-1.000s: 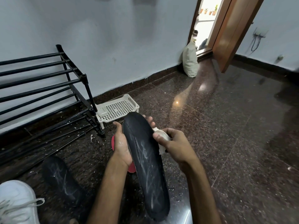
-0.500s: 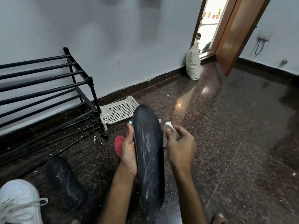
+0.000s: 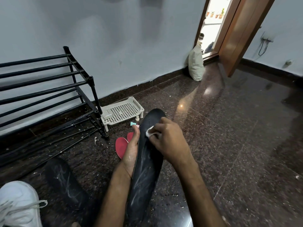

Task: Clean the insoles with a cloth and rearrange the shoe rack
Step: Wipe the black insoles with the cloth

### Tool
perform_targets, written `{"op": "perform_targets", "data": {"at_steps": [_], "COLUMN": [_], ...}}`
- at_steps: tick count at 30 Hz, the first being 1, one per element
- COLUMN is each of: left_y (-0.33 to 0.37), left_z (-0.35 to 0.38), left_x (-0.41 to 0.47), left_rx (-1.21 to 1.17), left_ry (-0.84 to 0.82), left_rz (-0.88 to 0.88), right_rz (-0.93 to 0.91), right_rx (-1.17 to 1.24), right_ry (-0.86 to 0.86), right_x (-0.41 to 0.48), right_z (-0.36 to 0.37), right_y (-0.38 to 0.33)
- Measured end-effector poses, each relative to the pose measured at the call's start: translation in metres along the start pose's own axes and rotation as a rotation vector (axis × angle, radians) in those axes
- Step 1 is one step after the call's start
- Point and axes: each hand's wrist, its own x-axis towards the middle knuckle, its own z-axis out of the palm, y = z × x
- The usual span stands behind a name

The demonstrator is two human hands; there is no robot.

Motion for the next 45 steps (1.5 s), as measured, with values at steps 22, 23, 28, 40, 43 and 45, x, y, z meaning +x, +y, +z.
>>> {"op": "perform_targets", "data": {"at_steps": [22, 23, 28, 40, 43, 45], "left_y": [0.024, 0.026, 0.023, 0.025, 0.02, 0.019], "left_z": [0.032, 0.034, 0.048, 0.058, 0.063, 0.061], "left_x": [-0.007, -0.007, -0.008, -0.009, -0.005, -0.004], "left_rx": [-0.002, 0.027, 0.139, 0.159, 0.132, 0.093], "left_ry": [-0.099, -0.119, -0.175, -0.163, -0.136, -0.135], "left_rz": [0.07, 0.072, 0.053, -0.016, -0.022, -0.003], "right_rz": [-0.76, -0.803, -0.798, -0.924, -0.81, -0.841], "right_rx": [-0.413, -0.461, -0.625, -0.551, -0.484, -0.402], "right_ry": [-0.376, -0.427, -0.311, -0.289, -0.226, -0.304], "right_x": [0.035, 0.032, 0.042, 0.052, 0.05, 0.039], "right_z": [-0.063, -0.072, -0.099, -0.099, -0.087, -0.078], "right_y": [-0.006, 0.0, 0.022, 0.042, 0.032, 0.027]}}
